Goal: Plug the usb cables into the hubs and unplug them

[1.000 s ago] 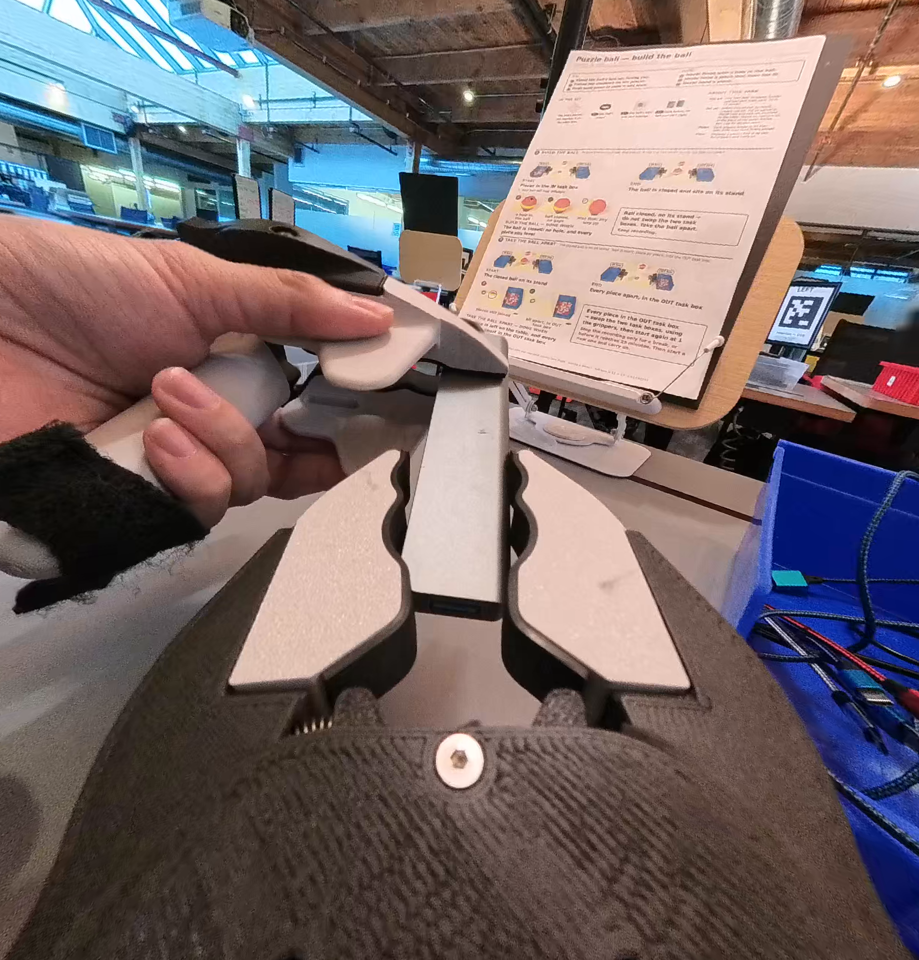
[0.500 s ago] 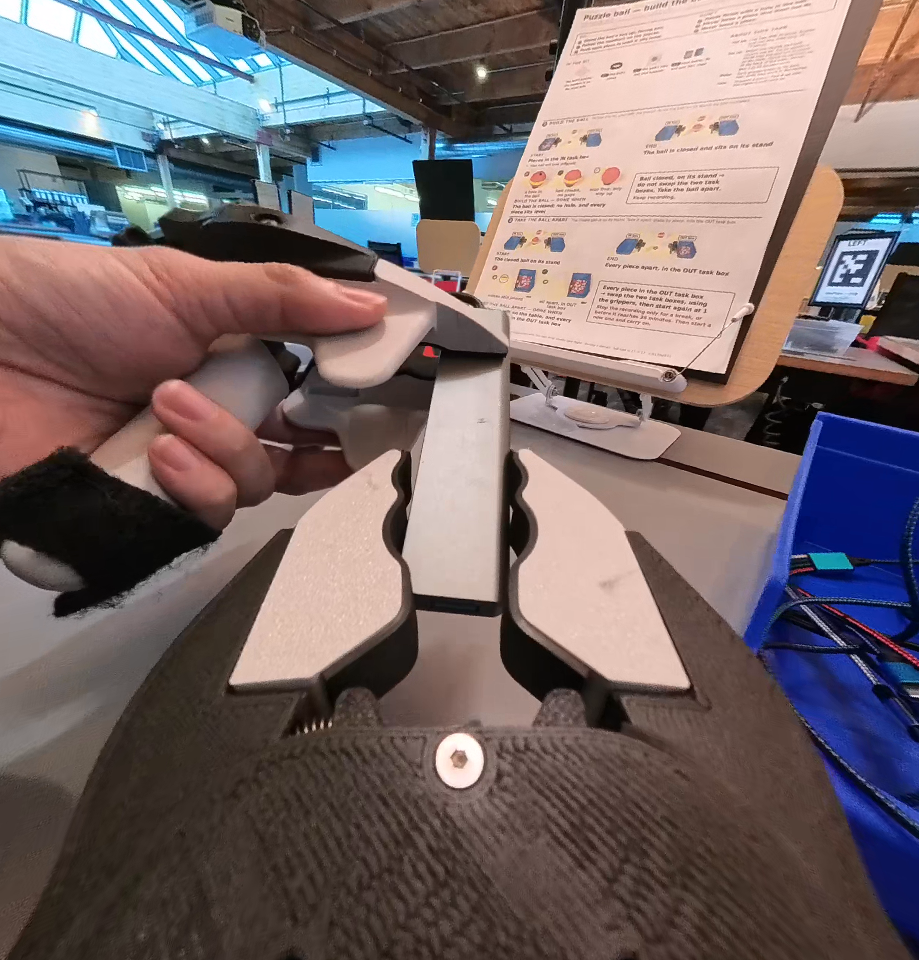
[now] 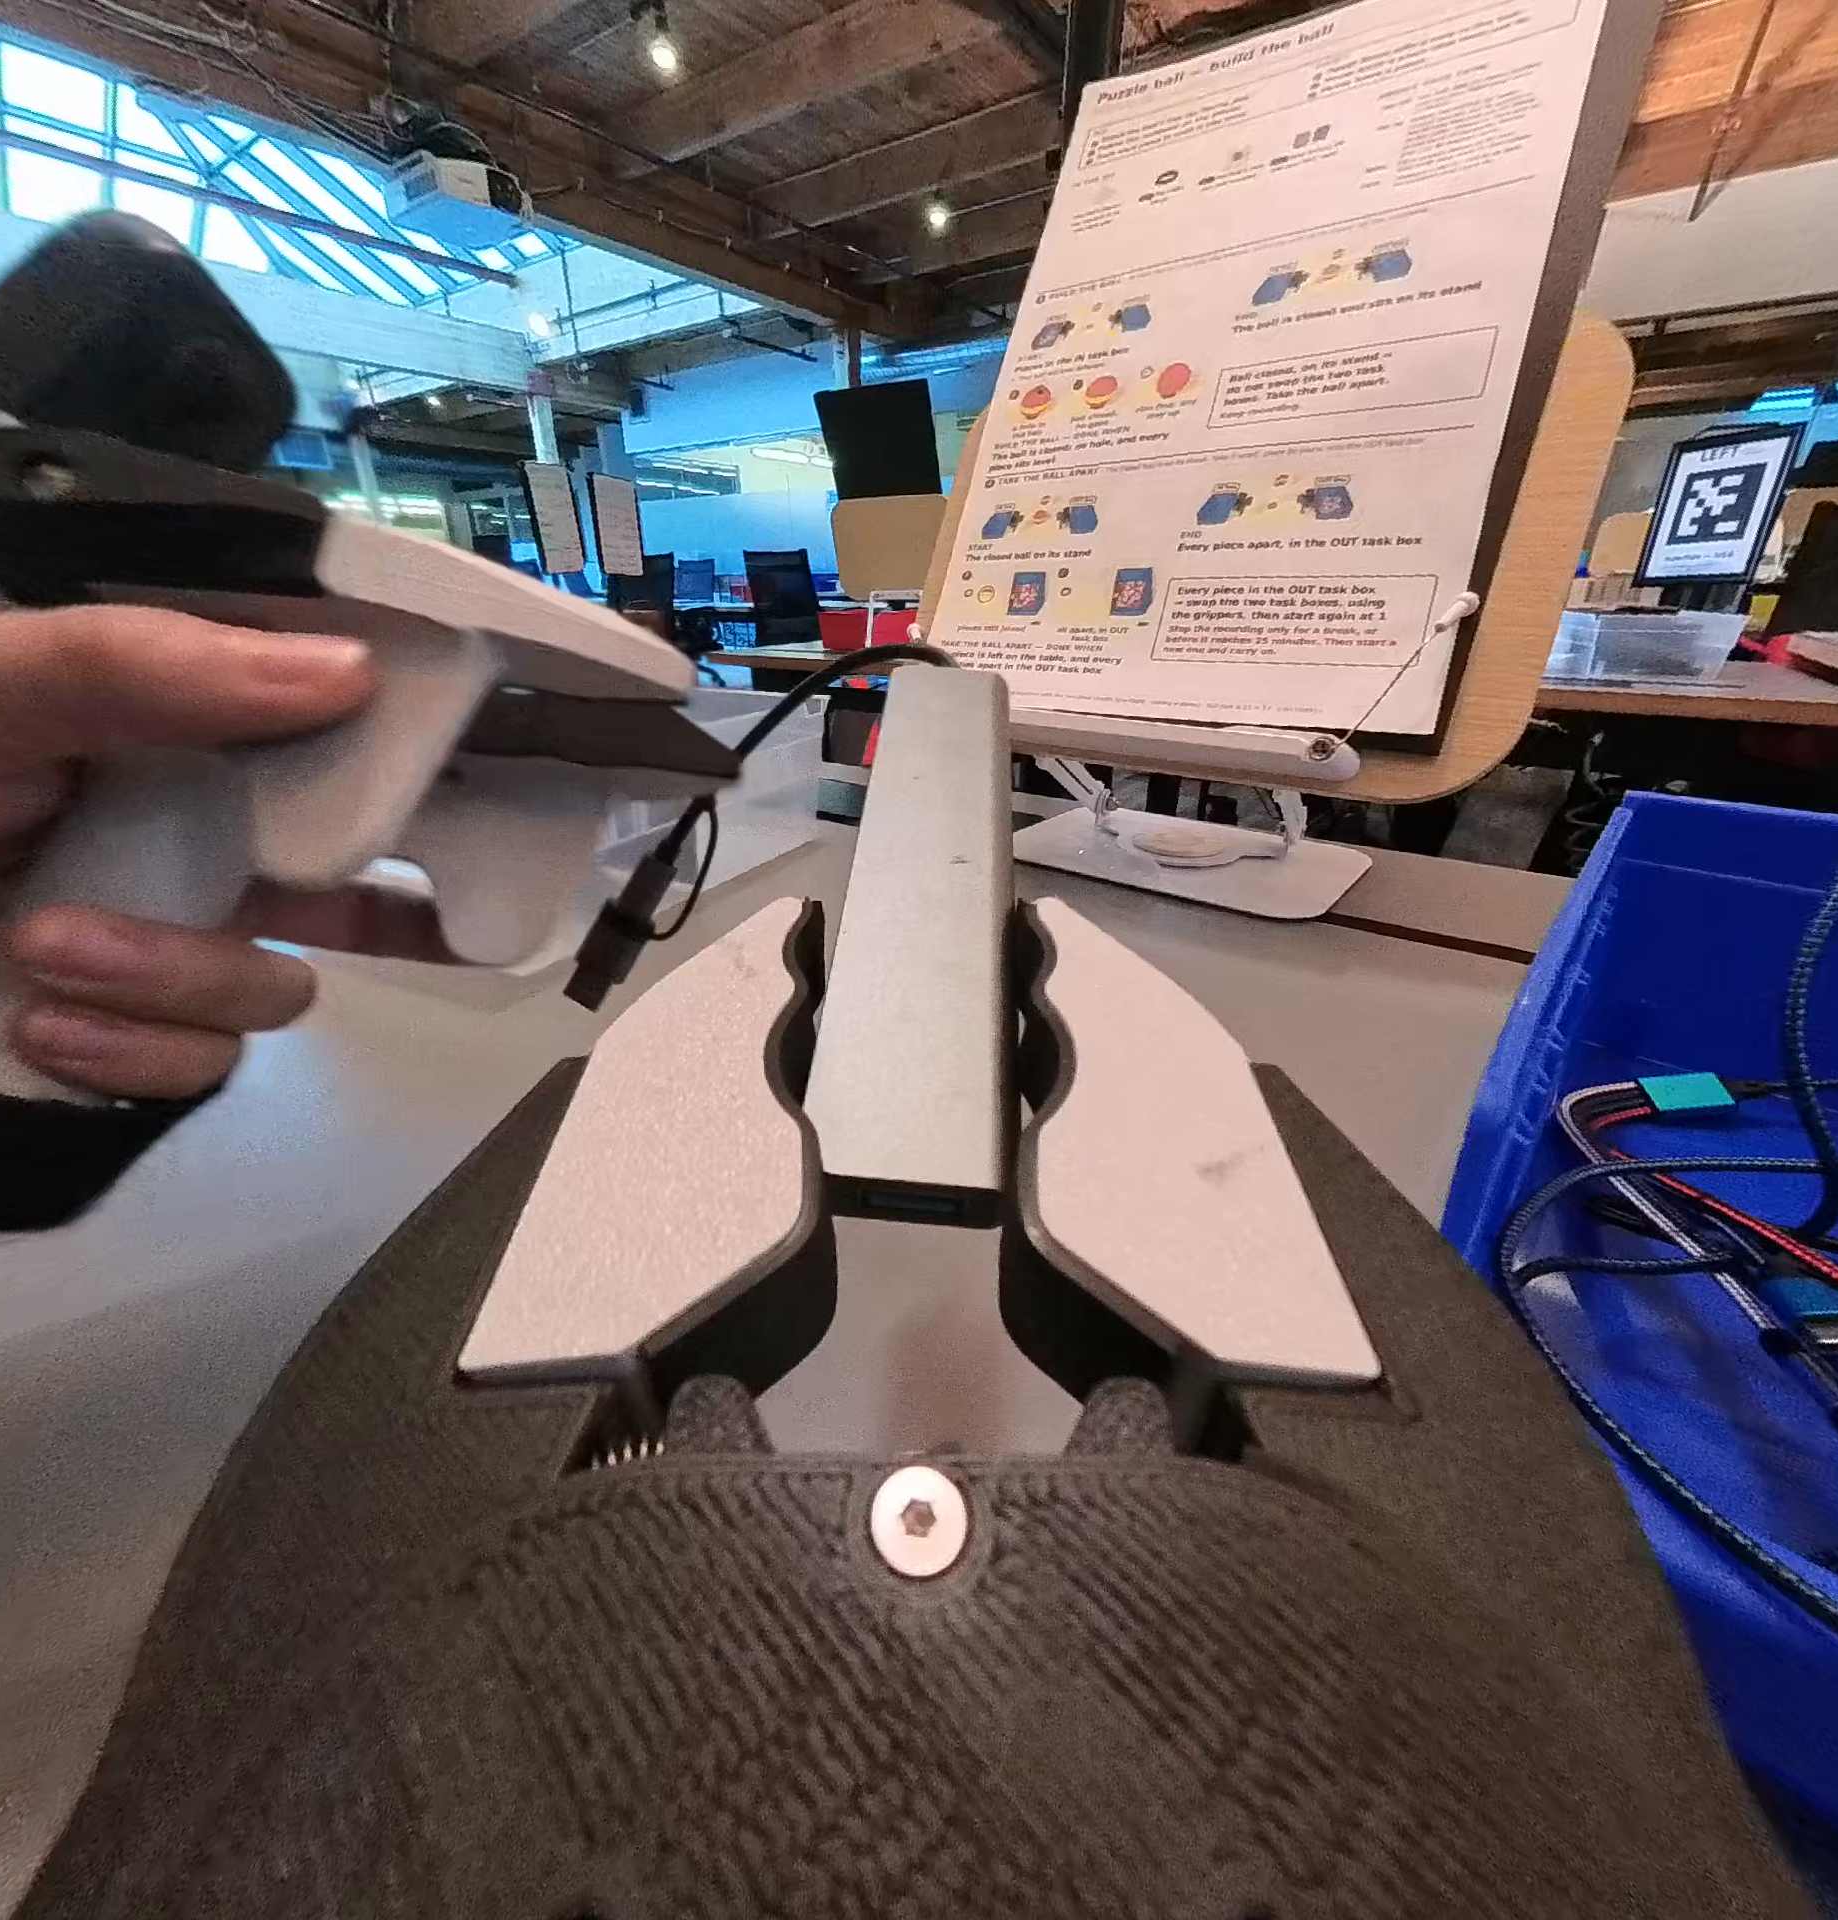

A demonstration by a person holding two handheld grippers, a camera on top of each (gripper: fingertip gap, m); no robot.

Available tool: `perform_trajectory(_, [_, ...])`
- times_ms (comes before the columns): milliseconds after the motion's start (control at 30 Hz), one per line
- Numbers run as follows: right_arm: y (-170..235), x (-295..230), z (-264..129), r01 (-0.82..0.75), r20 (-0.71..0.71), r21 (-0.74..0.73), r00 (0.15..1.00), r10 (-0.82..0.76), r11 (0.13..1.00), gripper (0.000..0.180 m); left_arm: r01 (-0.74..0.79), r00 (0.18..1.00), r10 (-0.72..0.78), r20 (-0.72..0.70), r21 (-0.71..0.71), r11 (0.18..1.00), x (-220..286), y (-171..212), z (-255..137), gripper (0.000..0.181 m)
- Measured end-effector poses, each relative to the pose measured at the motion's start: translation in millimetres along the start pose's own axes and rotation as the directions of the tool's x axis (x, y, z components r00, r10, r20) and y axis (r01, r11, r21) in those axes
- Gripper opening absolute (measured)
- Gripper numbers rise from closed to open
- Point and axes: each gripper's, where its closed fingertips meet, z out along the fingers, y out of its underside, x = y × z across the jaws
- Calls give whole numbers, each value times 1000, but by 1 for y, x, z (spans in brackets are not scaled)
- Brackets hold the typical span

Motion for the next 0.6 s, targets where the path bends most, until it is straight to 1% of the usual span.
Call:
perform_trajectory(67, [-1, 1, 0, 0, -4, 4, 1000, 0, 1000, 36, -69, 998, 69, 4, -10, 998, 4, 0, -16, 28])
perform_trajectory(133, [-1, 2, -1, -8, -9, 11, 1000, 8, 1000, 36, -141, 988, 143, 58, -40, 989, -1, 0, -36, 29])
perform_trajectory(200, [-1, 3, -1, -12, -10, 10, 1000, 12, 1000, 36, -213, 962, 219, 166, -53, 976, -15, -11, -62, 28])
perform_trajectory(233, [-1, 2, -1, -10, -7, 10, 1000, 10, 1000, 36, -259, 934, 264, 241, -52, 965, -26, -23, -79, 29])
perform_trajectory(267, [-1, 1, -1, -6, -2, 8, 1000, 6, 1000, 36, -309, 891, 311, 331, -58, 949, -39, -39, -99, 28])
perform_trajectory(300, [-1, 0, 0, -2, 4, 5, 1000, 2, 1000, 36, -360, 828, 361, 430, -85, 929, -55, -55, -121, 28])
perform_trajectory(367, [0, -1, 0, 0, 10, 0, 1000, 0, 1000, 36, -424, 652, 466, 598, -221, 878, -93, -86, -167, 28])
perform_trajectory(400, [0, -1, 0, -1, 15, -1, 1000, 1, 1000, 36, -411, 569, 500, 653, -302, 860, -112, -99, -188, 29])
perform_trajectory(433, [0, -2, 0, -3, 19, -1, 1000, 3, 1000, 36, -367, 512, 519, 684, -372, 853, -131, -108, -205, 33])
perform_trajectory(467, [0, -1, 0, -7, 18, 0, 1000, 7, 1000, 36, -294, 495, 522, 695, -432, 853, -148, -111, -218, 35])
perform_trajectory(500, [1, -1, 1, -12, 21, -4, 1000, 13, 1000, 36, -204, 501, 511, 699, -478, 854, -164, -110, -226, 35])
perform_trajectory(533, [1, -1, 1, -18, 27, -9, 999, 18, 1000, 36, -117, 528, 486, 697, -507, 854, -178, -106, -229, 36])
perform_trajectory(567, [1, -1, 2, -22, 32, -11, 999, 22, 1000, 36, -54, 565, 462, 684, -528, 848, -190, -102, -225, 37])
perform_trajectory(600, [2, -1, 2, -23, 34, -13, 999, 23, 1000, 36, -24, 600, 460, 654, -560, 828, -201, -98, -218, 38])
